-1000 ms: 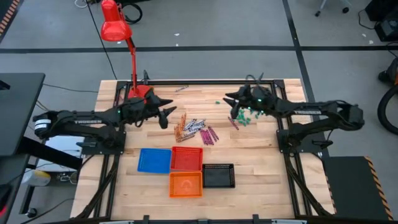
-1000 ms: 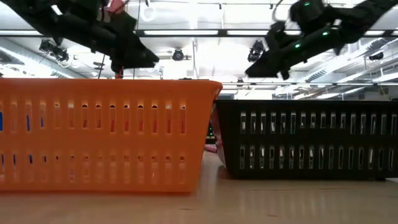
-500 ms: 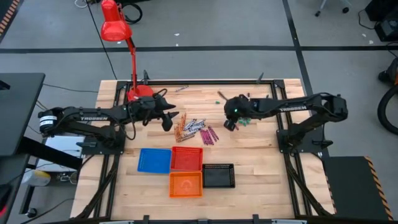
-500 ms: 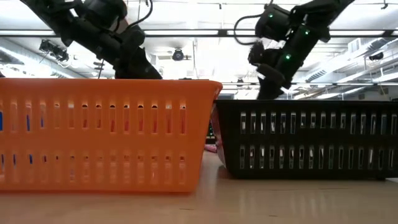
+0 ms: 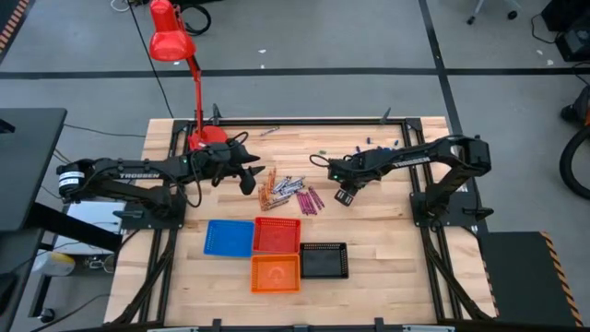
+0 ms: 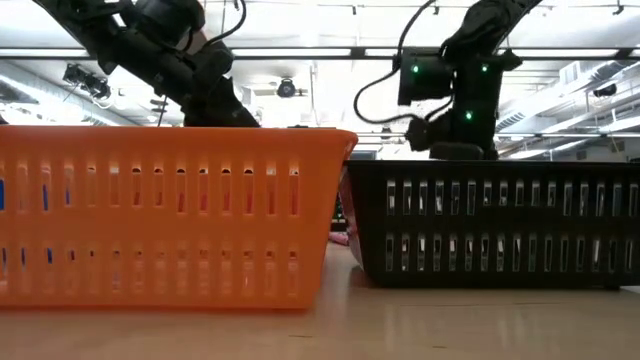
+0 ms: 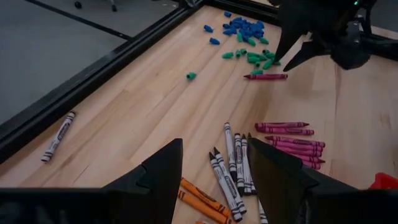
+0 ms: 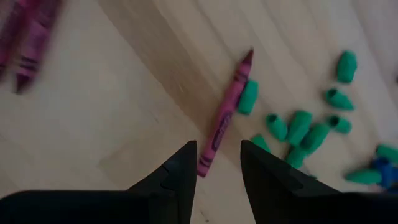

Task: Sort crayons
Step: Put the violet crayon into the red bin

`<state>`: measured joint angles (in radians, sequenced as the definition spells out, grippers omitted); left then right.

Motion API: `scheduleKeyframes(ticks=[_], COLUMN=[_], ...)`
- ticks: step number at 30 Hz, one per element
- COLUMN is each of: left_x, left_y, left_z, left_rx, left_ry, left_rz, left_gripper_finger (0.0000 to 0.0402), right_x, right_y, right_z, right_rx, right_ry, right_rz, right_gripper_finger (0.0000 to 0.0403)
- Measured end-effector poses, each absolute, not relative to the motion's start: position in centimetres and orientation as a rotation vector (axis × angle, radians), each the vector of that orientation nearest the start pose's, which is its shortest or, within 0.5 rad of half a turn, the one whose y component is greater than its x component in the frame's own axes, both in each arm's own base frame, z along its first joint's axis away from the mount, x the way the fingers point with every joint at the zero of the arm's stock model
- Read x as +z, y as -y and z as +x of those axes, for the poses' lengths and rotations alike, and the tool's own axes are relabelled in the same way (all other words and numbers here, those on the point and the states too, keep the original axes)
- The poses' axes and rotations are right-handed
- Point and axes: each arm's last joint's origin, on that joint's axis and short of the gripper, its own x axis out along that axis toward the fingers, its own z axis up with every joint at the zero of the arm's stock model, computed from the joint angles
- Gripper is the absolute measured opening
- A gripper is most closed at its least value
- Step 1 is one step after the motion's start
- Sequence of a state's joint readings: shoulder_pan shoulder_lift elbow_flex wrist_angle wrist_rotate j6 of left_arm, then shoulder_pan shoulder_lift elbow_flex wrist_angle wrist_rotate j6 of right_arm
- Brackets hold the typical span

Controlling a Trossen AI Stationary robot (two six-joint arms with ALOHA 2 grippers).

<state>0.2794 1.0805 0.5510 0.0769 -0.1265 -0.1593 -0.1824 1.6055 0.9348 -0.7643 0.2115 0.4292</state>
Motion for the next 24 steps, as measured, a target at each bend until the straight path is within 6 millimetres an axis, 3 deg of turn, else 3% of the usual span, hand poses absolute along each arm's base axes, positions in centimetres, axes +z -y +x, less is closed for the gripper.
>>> scheduleKeyframes(ticks=[13, 24], left_x=[22.2, 22.2], left_y=[-6.5, -6.5], left_z=[21.4, 21.4], left_rx=[0.433, 0.432], left_ry=[-0.425, -0.425], left_rz=[-0.174, -0.173], left_gripper_finger=[0.0192, 0.0192], right_x=[15.7, 13.8], right_y=[6.0, 6.3], right_z=[26.8, 27.5], right_rx=[-0.643, -0.634], right_ry=[-1.368, -1.421], right_rz=[0.368, 0.388], right_gripper_finger=[0.0129, 0.0129])
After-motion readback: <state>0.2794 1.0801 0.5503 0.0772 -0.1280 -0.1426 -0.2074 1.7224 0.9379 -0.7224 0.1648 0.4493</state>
